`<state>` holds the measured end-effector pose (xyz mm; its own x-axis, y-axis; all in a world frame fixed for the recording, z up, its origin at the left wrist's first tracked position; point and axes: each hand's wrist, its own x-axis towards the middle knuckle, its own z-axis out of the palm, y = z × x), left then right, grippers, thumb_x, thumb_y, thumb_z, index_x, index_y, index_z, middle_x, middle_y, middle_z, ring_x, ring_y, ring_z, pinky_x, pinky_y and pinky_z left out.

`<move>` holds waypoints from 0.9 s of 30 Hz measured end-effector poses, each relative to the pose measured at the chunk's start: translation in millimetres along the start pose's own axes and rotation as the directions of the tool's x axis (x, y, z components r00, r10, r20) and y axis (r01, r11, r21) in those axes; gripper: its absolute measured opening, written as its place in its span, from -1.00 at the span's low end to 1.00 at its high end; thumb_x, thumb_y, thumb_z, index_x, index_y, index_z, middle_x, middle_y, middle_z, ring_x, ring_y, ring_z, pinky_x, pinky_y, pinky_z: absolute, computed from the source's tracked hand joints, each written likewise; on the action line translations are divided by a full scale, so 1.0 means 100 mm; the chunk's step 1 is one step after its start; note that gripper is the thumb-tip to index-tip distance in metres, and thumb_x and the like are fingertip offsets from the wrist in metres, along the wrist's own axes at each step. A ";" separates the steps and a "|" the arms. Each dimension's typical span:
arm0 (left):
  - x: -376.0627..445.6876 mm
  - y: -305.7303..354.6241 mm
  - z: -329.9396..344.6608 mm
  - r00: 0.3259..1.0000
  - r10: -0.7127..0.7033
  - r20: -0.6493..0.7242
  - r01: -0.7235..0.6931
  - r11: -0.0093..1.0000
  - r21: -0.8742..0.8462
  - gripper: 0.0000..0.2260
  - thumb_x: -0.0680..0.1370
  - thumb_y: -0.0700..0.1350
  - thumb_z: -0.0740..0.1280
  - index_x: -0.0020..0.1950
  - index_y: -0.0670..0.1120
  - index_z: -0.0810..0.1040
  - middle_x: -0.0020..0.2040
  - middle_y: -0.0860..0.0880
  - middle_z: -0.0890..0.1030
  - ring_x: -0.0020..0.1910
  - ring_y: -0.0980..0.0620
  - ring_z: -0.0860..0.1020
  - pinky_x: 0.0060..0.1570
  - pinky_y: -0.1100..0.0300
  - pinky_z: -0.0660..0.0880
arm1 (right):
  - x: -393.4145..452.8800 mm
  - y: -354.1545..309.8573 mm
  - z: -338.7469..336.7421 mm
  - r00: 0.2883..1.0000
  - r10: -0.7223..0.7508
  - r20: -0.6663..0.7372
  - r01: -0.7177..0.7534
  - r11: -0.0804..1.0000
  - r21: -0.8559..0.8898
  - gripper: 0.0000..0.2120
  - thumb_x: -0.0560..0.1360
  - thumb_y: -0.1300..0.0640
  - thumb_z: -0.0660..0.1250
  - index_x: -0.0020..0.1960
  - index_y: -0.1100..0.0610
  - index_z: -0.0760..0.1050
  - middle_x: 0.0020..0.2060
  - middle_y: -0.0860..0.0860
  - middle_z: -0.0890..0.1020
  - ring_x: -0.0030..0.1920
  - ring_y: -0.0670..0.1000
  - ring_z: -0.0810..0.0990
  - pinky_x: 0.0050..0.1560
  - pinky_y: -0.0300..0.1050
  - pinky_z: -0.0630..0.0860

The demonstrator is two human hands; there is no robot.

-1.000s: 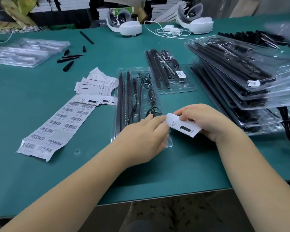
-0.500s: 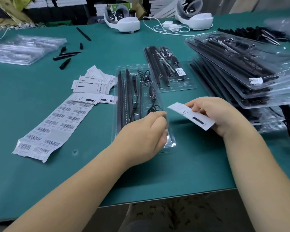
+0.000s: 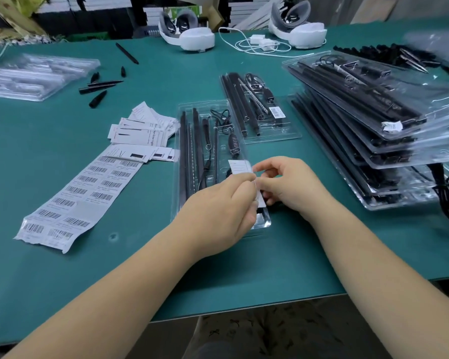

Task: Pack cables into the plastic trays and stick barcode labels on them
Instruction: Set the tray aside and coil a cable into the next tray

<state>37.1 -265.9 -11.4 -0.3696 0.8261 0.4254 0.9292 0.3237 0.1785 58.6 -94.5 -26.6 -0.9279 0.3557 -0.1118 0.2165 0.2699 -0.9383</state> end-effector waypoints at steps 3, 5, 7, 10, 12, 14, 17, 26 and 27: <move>0.00 0.00 -0.01 1.000 -0.001 -0.003 0.001 1.000 0.004 -0.73 0.51 -0.12 0.12 -0.17 -0.28 0.52 0.09 -0.24 0.63 -0.35 -0.16 0.58 -0.39 0.25 0.32 | 0.00 -0.01 0.07 0.994 -0.092 -0.064 0.079 0.981 -0.178 -0.86 0.39 0.20 0.39 -0.21 -0.04 0.56 -0.49 -0.12 0.50 -0.56 -0.17 0.43 -0.49 -0.31 0.40; 0.00 0.00 -0.01 1.000 -0.005 0.005 0.005 1.000 -0.001 -0.72 0.52 -0.13 0.12 -0.15 -0.28 0.53 0.11 -0.24 0.62 -0.31 -0.17 0.59 -0.39 0.23 0.36 | -0.02 -0.01 0.08 0.981 -0.193 -0.013 0.178 0.929 -0.323 -0.85 0.39 0.11 0.37 -0.30 -0.11 0.56 -0.47 -0.07 0.44 -0.48 -0.11 0.36 -0.42 -0.25 0.34; 0.00 0.00 -0.01 1.000 -0.014 0.010 0.014 1.000 -0.016 -0.70 0.53 -0.12 0.12 -0.12 -0.31 0.53 0.16 -0.24 0.60 -0.27 -0.21 0.60 -0.39 0.14 0.45 | -0.06 0.00 0.07 0.962 -0.265 0.068 0.270 0.879 -0.393 -0.84 0.39 0.00 0.31 -0.33 -0.21 0.53 -0.35 -0.03 0.39 -0.37 -0.09 0.30 -0.31 -0.18 0.27; 0.00 -0.02 -0.01 1.000 -0.014 -0.006 0.014 1.000 -0.003 -0.68 0.53 -0.10 0.11 -0.14 -0.30 0.54 0.18 -0.21 0.60 -0.32 -0.19 0.57 -0.41 0.17 0.37 | -0.09 0.05 0.05 0.965 -0.247 0.094 0.258 0.809 -0.528 -0.70 0.32 -0.19 0.19 0.00 -0.29 0.56 -0.01 -0.12 0.43 0.02 -0.11 0.33 0.03 -0.17 0.32; 0.01 -0.02 0.00 1.000 0.004 -0.011 -0.004 1.000 0.027 -0.71 0.52 -0.09 0.14 -0.18 -0.27 0.53 0.15 -0.18 0.62 -0.33 -0.16 0.56 -0.38 0.23 0.28 | -0.07 0.07 0.02 0.967 -0.219 0.129 0.252 0.757 -0.603 -0.65 0.40 -0.18 0.20 0.16 -0.25 0.54 0.20 -0.10 0.39 0.25 -0.03 0.21 0.31 -0.07 0.19; 0.00 -0.03 0.03 1.000 0.014 -0.027 -0.013 0.999 0.042 -0.74 0.48 -0.02 0.19 -0.22 -0.19 0.52 0.06 -0.11 0.65 -0.31 -0.12 0.56 -0.37 0.25 0.28 | -0.05 0.07 -0.01 0.972 -0.174 0.158 0.235 0.770 -0.593 -0.71 0.48 -0.12 0.25 0.19 -0.32 0.49 0.25 -0.10 0.36 0.33 0.00 0.15 0.39 -0.05 0.09; 0.00 -0.09 0.02 0.978 -0.189 -0.084 0.173 0.969 -0.175 -0.71 0.48 0.11 0.21 -0.13 -0.09 0.53 -0.14 0.00 0.64 -0.30 0.07 0.46 -0.32 0.19 0.41 | -0.01 0.10 -0.02 0.976 -0.140 0.165 0.210 0.800 -0.562 -0.73 0.55 -0.09 0.20 0.21 -0.33 0.47 0.27 -0.11 0.35 0.37 -0.01 0.09 0.44 -0.03 0.02; 0.05 -0.36 0.14 0.840 -0.457 0.293 0.440 0.889 0.126 -0.40 0.55 0.26 -0.07 0.56 0.10 0.04 0.57 0.14 0.02 0.54 0.03 -0.02 0.48 0.06 -0.10 | -0.01 0.07 0.01 0.981 -0.187 0.043 0.188 0.896 -0.402 -0.73 0.42 0.01 0.44 0.09 -0.23 0.59 -0.05 -0.26 0.50 0.19 -0.09 0.39 0.17 -0.27 0.32; 0.04 -0.37 0.14 0.841 -0.460 0.286 0.440 0.888 0.132 -0.40 0.55 0.26 -0.06 0.57 0.10 0.03 0.57 0.14 0.01 0.54 0.04 -0.02 0.48 0.07 -0.11 | -0.02 0.06 0.01 0.981 -0.196 -0.001 0.182 0.910 -0.374 -0.71 0.38 0.02 0.48 0.05 -0.25 0.59 -0.14 -0.29 0.50 0.07 -0.14 0.44 0.03 -0.32 0.35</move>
<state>1.2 -268.2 -28.6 -0.7351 0.6776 0.0221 0.6636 0.7124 0.2284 61.5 -94.2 -32.7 -0.9521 0.2965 0.0749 0.1417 0.6446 -0.7513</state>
